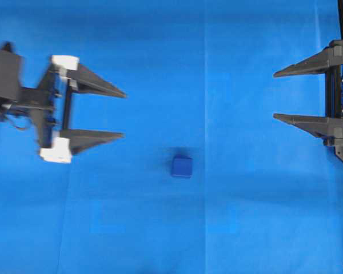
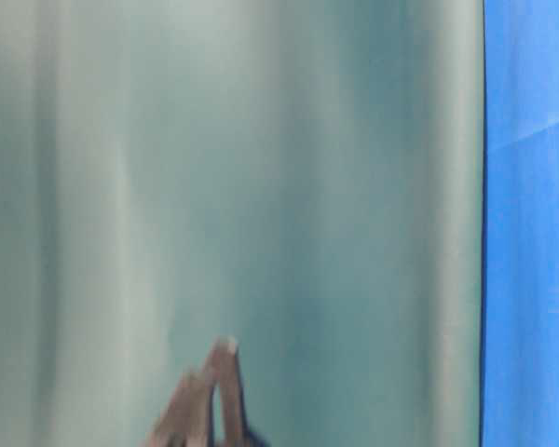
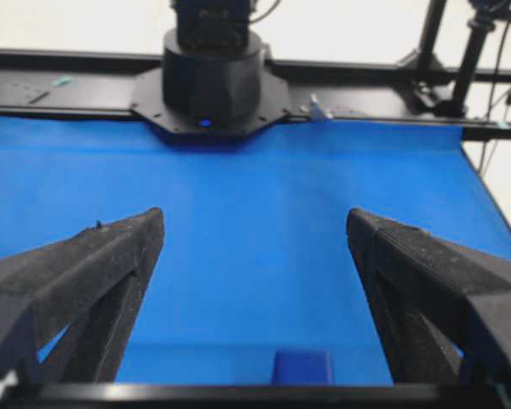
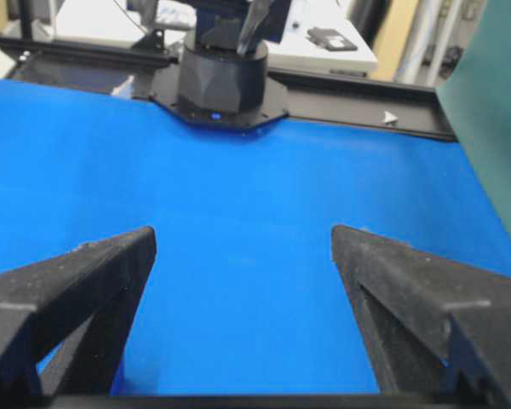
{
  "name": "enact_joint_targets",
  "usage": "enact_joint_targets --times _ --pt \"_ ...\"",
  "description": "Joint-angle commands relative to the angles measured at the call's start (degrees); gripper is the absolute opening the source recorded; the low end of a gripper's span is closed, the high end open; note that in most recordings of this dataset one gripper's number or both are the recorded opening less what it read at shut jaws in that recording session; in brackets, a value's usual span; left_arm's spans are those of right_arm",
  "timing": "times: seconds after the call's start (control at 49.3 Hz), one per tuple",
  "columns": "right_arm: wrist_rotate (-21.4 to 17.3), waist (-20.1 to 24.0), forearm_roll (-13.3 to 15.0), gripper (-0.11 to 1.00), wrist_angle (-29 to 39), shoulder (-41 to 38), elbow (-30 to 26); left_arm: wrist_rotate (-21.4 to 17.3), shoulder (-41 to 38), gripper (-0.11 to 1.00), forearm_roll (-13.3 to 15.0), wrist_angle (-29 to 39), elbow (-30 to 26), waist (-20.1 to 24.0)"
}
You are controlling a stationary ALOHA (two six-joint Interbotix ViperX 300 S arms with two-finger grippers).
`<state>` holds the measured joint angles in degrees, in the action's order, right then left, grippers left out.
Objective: Handover the blue block to the right arm after grasping it with the left arm, then place it in the designated position.
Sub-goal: 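Move the open left gripper toward the blue cube and lower over it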
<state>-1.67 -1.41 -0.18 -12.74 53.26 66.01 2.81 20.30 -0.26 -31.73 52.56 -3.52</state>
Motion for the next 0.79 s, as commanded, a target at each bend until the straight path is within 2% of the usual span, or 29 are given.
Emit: enact_joint_targets --times 0.0,0.162,0.446,0.588,0.77 --pt "-0.09 -0.18 -0.18 0.97 -0.7 -0.44 -1.58 0.09 -3.43 0.92 -0.09 -0.62 -5.01 -0.53" --pt "0.0 -0.26 -0.09 0.97 -0.7 -0.53 -1.58 0.09 -10.2 0.92 -0.09 -0.18 -11.69 -0.79" --pt "-0.09 -0.26 -0.09 0.97 -0.79 -0.88 -1.58 -0.7 -17.93 0.92 -0.09 6.06 -22.94 -1.76" --pt "0.0 -0.26 -0.09 0.97 -0.97 -1.05 -1.58 -0.97 -19.95 0.92 -0.09 7.56 -25.93 -1.76" --pt "0.0 -0.44 -0.09 0.97 -0.97 -1.14 -1.49 -0.88 -20.21 0.92 -0.09 8.61 -26.28 -1.76"
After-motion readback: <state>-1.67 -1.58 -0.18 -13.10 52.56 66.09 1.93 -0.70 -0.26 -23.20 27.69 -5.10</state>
